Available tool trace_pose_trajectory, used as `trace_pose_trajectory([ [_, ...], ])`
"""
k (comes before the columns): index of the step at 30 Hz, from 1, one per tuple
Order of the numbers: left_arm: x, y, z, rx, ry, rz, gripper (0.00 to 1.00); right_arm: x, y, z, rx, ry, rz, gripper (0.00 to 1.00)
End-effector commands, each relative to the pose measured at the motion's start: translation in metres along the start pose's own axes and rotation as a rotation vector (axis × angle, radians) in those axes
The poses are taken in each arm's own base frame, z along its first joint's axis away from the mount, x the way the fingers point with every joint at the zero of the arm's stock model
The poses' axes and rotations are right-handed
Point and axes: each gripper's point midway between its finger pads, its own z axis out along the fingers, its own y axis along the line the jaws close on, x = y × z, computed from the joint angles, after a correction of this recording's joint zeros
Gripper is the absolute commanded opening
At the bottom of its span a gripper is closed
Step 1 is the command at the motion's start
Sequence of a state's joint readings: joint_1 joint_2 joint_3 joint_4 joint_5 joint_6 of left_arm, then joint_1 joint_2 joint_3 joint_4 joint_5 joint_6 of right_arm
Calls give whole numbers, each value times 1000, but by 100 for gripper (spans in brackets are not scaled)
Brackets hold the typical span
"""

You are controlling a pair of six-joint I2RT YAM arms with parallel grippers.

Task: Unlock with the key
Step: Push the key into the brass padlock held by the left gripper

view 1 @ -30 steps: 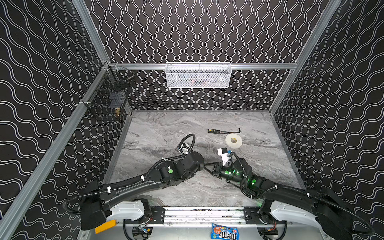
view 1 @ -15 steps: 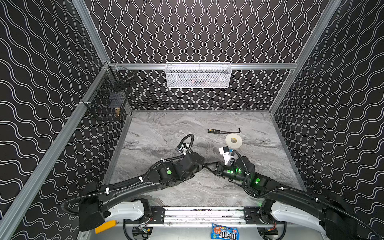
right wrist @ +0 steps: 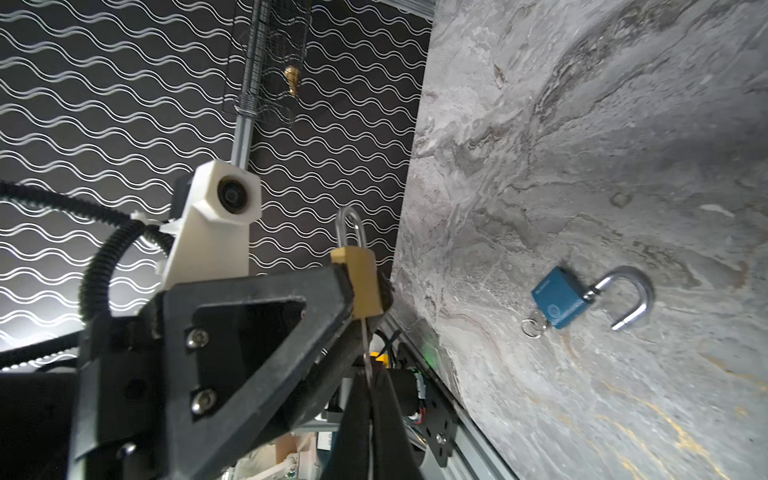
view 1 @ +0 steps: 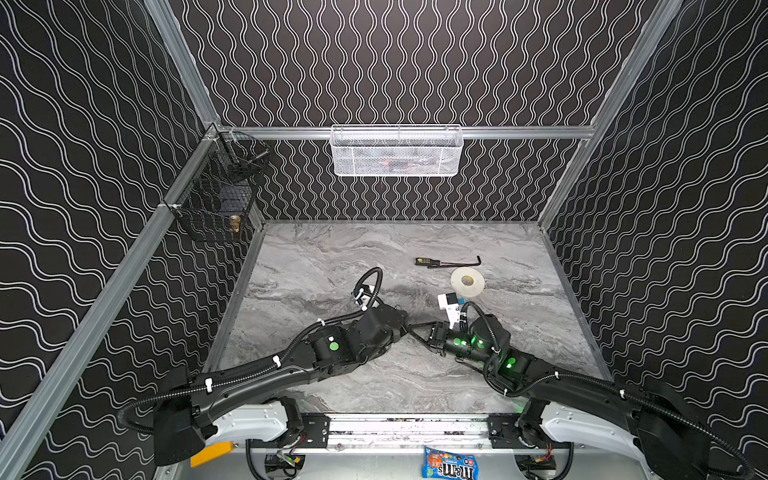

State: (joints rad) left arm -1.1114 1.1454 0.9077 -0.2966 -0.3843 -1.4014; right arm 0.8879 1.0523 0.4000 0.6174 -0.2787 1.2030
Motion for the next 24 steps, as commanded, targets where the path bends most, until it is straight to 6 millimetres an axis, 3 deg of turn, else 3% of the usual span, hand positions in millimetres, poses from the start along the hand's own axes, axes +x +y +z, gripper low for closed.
trace_pose_trajectory([
  [1,14,-11,-3,55,82,0,0,-17,55,-5,-168,-56,-55,0],
  [9,4,-15,-8,78,43,-9,0,-21,58,-15,-134,-74,-98,0],
  [19,-2,-35,-8,139,15,-24,0,-6,77,-4,-173,59,-140,0],
  [24,-8,-46,-13,182,-4,-4,0,-3,73,-4,-190,65,-98,0],
])
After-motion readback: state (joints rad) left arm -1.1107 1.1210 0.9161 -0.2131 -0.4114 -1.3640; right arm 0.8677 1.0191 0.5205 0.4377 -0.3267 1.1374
